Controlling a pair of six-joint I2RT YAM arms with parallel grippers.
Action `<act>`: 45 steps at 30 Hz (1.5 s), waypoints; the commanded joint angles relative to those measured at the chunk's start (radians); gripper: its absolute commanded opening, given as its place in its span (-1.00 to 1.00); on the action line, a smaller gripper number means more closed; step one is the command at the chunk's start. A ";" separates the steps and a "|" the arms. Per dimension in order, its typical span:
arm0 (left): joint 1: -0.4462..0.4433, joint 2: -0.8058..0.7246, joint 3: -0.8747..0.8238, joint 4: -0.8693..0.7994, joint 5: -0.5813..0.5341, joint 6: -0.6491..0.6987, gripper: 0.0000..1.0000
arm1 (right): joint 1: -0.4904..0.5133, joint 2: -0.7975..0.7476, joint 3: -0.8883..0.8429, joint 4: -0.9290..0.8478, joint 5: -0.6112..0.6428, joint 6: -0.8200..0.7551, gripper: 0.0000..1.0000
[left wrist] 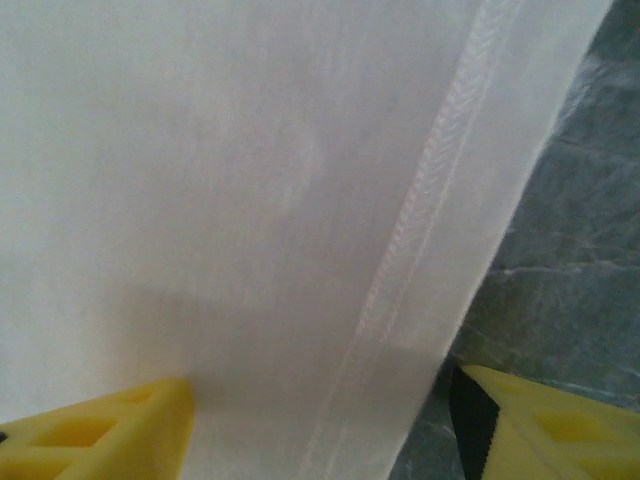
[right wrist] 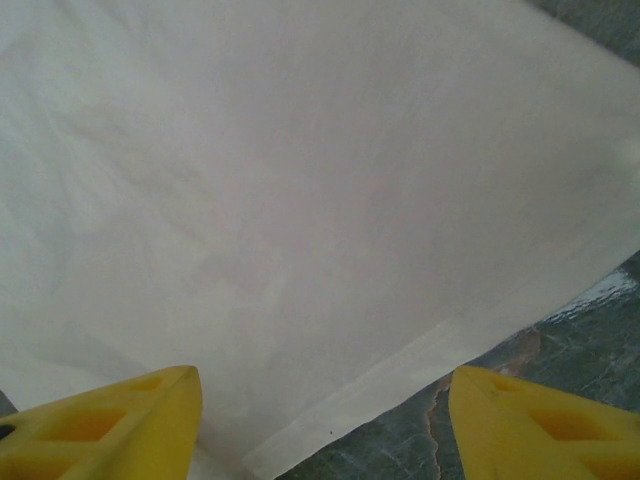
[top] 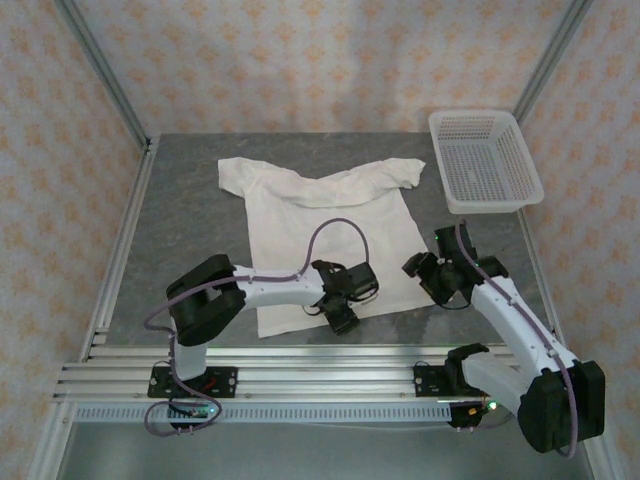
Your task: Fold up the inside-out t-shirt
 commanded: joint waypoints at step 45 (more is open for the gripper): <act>0.064 -0.186 -0.088 0.100 0.112 -0.041 -1.00 | 0.065 0.021 0.057 -0.007 -0.009 -0.007 0.27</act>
